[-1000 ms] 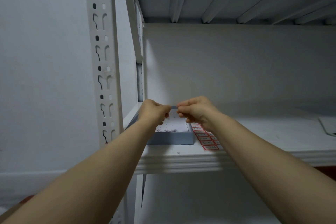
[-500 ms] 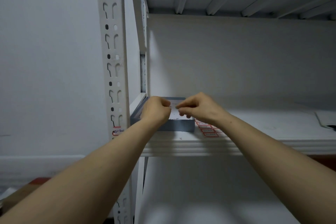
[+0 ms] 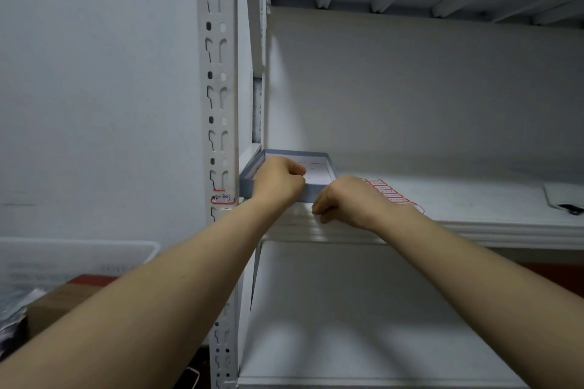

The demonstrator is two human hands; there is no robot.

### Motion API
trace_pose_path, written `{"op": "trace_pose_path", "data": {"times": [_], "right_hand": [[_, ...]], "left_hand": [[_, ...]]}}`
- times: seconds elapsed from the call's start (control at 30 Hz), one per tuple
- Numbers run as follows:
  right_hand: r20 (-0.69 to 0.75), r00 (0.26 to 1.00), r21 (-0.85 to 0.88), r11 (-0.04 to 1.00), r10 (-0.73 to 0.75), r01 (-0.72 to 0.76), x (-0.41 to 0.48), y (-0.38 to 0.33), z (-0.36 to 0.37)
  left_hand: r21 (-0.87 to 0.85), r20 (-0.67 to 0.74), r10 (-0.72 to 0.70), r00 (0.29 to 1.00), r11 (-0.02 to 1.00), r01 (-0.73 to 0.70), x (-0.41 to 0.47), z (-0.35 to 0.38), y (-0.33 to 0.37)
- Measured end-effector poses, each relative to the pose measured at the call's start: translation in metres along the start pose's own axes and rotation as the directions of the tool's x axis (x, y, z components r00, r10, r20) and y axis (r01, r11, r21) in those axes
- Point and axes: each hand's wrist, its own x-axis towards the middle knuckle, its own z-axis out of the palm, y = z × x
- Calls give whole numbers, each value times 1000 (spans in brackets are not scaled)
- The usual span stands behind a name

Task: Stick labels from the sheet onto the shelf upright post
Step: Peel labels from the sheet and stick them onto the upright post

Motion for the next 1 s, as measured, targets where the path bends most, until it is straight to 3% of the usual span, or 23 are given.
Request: {"op": "trace_pose_path", "data": {"times": [0.2,0.27,0.3,0.37,0.4,0.57,0.67,0.73,0.83,1.0], "right_hand": [[-90,996,-189,982,-29,12,-12,-10,-4],[-167,985,-31,998,46,-52,-11,-9,-10],[-201,972,154,984,123,-93,-8,-7,-14],[-230,926,530,836,301,-140,5,3,-22],[-223,905,626,765,362,-153,12,7,-25],[-82,872,725,629,482,-279,47,22,-32],[-21,888,646,684,458,-338,60,30,-26],[-67,883,496,784,464,-374,66,35,-20],[-116,869,294,852,481,-433,69,30,-17],[-132,848,42,858,513,-513,70,16,-17]], "left_hand": [[-15,18,-15,1000,1000,15,-2,2,4],[-15,12,-24,1000,1000,24,2,1,5],[-18,4,-24,1000,1000,24,4,0,6],[-19,-9,-25,1000,1000,25,11,-1,9],[-12,-7,-28,1000,1000,28,13,-1,11],[35,16,-46,999,998,46,31,2,15],[48,24,-47,999,998,46,37,1,14],[53,30,-40,999,998,39,39,0,12],[70,32,-25,999,997,23,40,-1,8],[111,24,20,1000,994,-23,37,-6,2]]}}
